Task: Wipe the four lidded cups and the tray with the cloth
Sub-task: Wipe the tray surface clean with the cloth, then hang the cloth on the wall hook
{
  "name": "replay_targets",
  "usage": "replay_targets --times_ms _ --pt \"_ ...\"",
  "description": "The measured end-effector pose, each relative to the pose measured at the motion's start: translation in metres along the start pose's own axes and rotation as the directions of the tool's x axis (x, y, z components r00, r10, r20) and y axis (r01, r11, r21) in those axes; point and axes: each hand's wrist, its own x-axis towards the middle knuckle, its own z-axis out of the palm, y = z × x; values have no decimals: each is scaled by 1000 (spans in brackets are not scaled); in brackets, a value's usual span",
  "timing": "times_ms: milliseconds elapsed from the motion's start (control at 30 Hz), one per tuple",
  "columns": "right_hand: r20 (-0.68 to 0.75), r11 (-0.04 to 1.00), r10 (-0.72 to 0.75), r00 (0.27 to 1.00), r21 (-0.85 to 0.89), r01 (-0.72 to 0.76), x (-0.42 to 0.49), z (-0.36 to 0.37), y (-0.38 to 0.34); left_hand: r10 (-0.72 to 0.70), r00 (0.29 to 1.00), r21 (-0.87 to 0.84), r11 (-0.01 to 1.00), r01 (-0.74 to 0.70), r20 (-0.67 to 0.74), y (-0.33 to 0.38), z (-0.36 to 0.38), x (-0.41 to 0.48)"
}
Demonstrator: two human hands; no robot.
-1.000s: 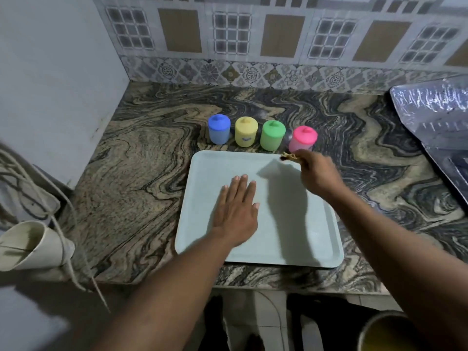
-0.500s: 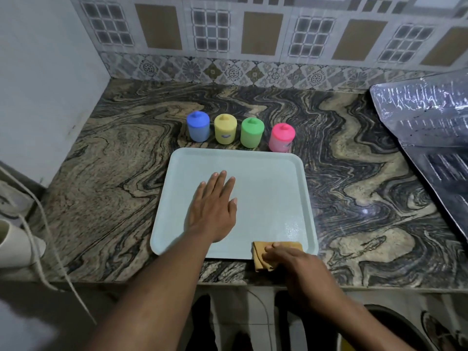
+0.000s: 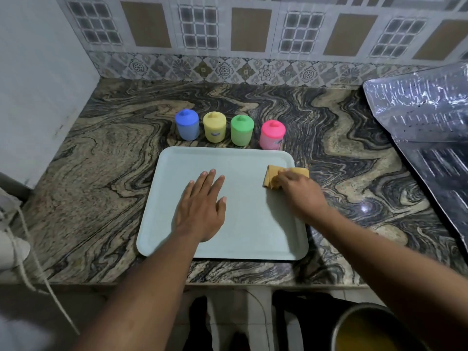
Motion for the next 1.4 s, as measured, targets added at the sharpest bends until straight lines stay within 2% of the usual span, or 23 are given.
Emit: replay_targets --times_ms 100,200,233,333,433,467,533,567,600,700,733,800,900,1033,1100,1167,1233,1267,1333,1367,1400 --pt "-128 996 -47 991 -78 37 -50 14 -17 -1 1000 3 1000 1 -1 1 0 1" --pt "-210 993 -119 971 -20 117 -99 24 -28 -4 1000 3 1000 4 -2 1 -2 0" --pt "-195 990 -141 971 1 144 -114 25 -30 -5 1000 2 1000 5 2 1 -3 0" --pt "12 985 -150 989 91 148 -148 21 -33 0 1000 4 1000 0 6 2 -4 -1" --pt "151 972 -103 983 227 67 -147 -4 -23 2 1000 15 1000 -2 -6 2 -4 -1" --pt "168 931 -65 984 365 -1 -140 -13 -19 2 1000 17 1000 -2 -5 1 -3 -1" --pt "149 744 45 988 655 -132 -119 -29 -13 3 1000 16 1000 -3 -1 1 -4 -1" --pt "100 675 115 988 722 -151 -106 -34 -12 3 1000 17 1000 -3 2 1 -4 -2" --pt "49 652 177 983 742 -154 -90 -35 -12 2 1000 17 1000 -2 4 1 -4 -1" --pt "-120 788 280 952 596 -157 -45 -28 -25 4 1000 13 1000 -4 10 2 -4 -1" --pt "-150 828 258 954 544 -138 -33 -24 -32 5 1000 15 1000 -5 7 2 -4 -1" --pt "-114 884 157 981 460 -88 -24 -10 -49 11 1000 5 1000 -11 8 1 -4 -1" --pt "-99 960 56 994 280 -26 -49 17 -74 19 1000 19 1000 -19 8 1 -5 -1" --pt "-150 957 -64 987 271 103 -119 37 -92 19 1000 27 999 -19 7 1 -5 -1" --pt "-69 939 -100 993 322 117 -138 36 -92 20 1000 17 1000 -20 15 1 -7 -1" --pt "7 919 -56 998 390 49 -135 29 -79 20 999 18 1000 -20 31 2 -10 -1" --pt "94 806 -25 995 591 -36 -121 8 -68 19 997 6 1000 -19 72 2 -13 -1" --pt "97 687 6 995 723 -75 -111 -2 -62 20 996 -11 1000 -19 92 1 -15 -1" --pt "190 330 157 969 915 -233 -93 -21 -55 15 987 -109 994 3 159 -1 -19 5" --pt "265 161 219 939 940 -302 -83 -30 -53 1 980 -198 979 39 198 -2 -23 10" --pt "324 34 266 908 938 -345 -74 -37 -51 -28 974 -311 945 98 223 -1 -29 14"
